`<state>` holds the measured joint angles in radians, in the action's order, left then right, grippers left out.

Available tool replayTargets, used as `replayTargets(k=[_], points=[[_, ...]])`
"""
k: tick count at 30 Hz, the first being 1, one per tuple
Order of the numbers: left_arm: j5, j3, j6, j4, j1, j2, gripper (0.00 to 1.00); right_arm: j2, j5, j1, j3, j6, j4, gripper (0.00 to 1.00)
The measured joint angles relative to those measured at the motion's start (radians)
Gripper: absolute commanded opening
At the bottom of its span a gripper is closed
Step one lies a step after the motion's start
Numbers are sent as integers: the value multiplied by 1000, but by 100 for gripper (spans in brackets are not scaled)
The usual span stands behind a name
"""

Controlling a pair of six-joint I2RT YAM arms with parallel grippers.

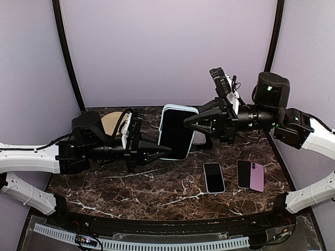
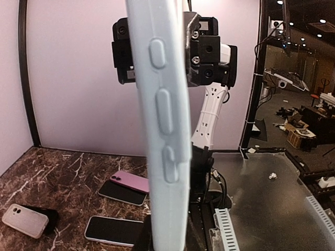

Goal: Put the phone into the phone case

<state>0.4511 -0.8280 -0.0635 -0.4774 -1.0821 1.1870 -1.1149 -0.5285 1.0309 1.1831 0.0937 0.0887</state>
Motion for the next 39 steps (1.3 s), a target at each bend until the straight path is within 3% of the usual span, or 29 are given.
replayTargets(k=[3, 4, 6, 8, 9, 12, 17, 21, 25, 28, 33, 38, 39], points=[[-8, 4, -3, 2, -3, -8, 0, -2, -6, -2, 0, -2, 0, 1], [-10, 7, -3, 0, -4, -9, 0, -3, -6, -2, 0, -2, 0, 25], [-18, 17, -7, -11, -5, -12, 0, -6, -7, -2, 0, 0, 0, 58], [-38, 34, -18, -26, -5, -17, 0, -8, -7, -3, 0, -2, -8, 73], [-47, 42, -26, -33, -5, -19, 0, -8, -6, -3, 0, -3, -10, 76], [-72, 61, -49, -69, -5, -23, 0, -21, -6, -3, 0, -2, -13, 74], [-106, 63, -85, -160, -4, -28, 0, -83, -11, -3, 1, 14, 3, 54], [-129, 63, -102, -212, -4, -35, 0, -111, -19, -3, 0, 26, 27, 33], [-134, 63, -113, -241, -4, -39, 0, -106, -22, -3, -1, 24, 18, 24], [-132, 63, -121, -250, -4, -39, 0, -102, -18, -3, -1, 21, 17, 0], [-118, 63, -156, -250, -4, -39, 0, -100, -26, -3, -1, -14, 25, 0], [-117, 63, -149, -245, -4, -39, 0, -96, -24, -3, 0, -23, 40, 33], [-116, 63, -138, -240, -4, -39, 0, -95, -22, -3, 2, -26, 50, 37]])
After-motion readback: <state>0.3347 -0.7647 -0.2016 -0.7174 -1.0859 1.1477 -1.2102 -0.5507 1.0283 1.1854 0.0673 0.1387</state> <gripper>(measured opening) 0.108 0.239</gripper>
